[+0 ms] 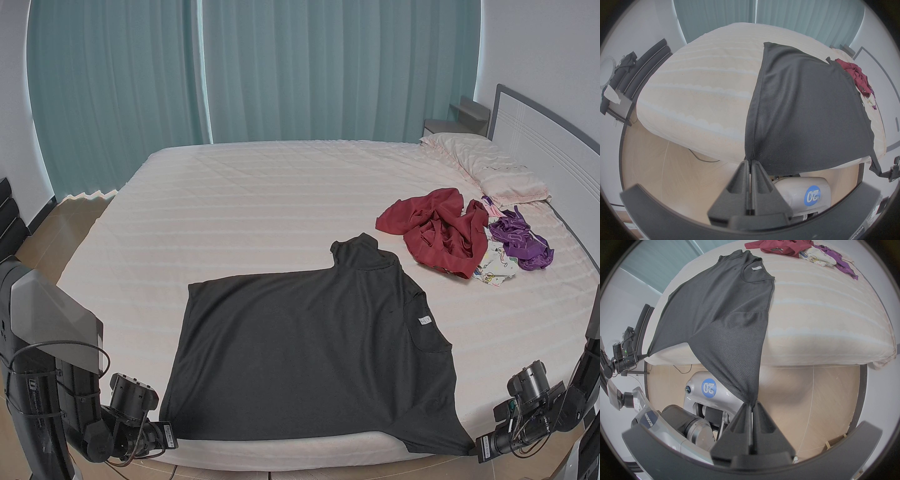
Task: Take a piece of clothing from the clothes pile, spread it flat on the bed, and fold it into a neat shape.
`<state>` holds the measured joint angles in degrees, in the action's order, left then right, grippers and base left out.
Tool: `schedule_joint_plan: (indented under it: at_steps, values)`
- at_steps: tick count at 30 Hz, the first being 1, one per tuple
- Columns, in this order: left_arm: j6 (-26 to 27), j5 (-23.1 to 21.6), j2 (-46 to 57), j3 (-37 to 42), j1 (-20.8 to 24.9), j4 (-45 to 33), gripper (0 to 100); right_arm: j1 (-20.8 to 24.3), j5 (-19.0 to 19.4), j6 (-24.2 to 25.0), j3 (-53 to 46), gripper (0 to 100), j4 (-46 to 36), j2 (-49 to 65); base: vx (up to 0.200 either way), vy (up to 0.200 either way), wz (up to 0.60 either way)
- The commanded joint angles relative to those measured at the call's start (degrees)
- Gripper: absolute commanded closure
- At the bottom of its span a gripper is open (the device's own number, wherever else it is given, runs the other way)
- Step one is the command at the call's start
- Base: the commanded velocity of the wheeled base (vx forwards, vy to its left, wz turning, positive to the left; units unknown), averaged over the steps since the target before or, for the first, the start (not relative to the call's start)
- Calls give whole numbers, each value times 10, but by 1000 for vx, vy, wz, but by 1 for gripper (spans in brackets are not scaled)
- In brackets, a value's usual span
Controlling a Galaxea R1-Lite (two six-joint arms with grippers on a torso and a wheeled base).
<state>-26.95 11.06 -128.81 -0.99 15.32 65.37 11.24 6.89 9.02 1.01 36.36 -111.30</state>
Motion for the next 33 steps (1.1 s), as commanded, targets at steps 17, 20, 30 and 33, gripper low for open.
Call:
schedule_joint_plan:
  at_steps: [17, 20, 30, 33]
  values:
    - [8, 1, 109, 9, 51, -189, 100, -1, -1, -33, -10, 100, -80, 60, 0, 0, 0]
    - [8, 2, 109, 9, 59, -215, 100, -3, -3, -40, -10, 100, -92, 74, 0, 0, 0]
    - [0, 2, 131, 8, 54, -147, 100, -14, 13, -35, -4, 100, -38, 116, 0, 0, 0]
    - [-2, 1, 143, 8, 50, -132, 100, -13, 14, -32, -1, 100, 27, 122, 0, 0, 0]
